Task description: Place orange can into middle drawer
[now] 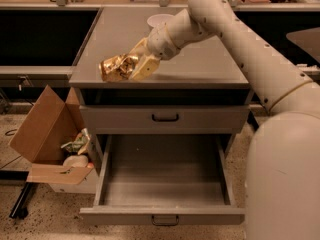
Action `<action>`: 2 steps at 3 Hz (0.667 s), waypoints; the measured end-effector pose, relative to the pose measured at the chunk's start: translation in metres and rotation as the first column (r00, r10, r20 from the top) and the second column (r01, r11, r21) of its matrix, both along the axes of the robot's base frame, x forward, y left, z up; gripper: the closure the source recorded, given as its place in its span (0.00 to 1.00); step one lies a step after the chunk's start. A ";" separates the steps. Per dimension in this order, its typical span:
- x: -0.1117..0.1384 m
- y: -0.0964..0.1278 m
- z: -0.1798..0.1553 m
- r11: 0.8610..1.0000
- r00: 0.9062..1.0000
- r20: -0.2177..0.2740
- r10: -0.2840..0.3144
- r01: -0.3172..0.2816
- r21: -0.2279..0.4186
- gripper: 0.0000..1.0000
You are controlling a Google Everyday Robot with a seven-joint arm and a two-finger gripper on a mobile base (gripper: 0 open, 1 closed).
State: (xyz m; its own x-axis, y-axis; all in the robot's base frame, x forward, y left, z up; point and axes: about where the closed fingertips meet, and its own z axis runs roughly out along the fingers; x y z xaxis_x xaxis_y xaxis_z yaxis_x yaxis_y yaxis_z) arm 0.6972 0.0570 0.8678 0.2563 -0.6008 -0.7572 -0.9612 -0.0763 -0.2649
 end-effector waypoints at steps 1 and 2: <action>-0.037 -0.013 -0.008 0.998 0.999 0.000 0.052 -0.052 -0.029 1.00; -0.039 -0.010 -0.012 0.998 0.999 -0.005 0.053 -0.053 -0.034 1.00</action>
Offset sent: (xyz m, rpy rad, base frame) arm -0.0304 -0.0132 -0.0030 -0.0217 -0.0079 0.0400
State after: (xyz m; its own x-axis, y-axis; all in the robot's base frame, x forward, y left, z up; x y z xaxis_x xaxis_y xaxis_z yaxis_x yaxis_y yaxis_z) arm 0.6587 0.0470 0.8561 0.2858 -0.6120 -0.7374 -0.9566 -0.1361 -0.2578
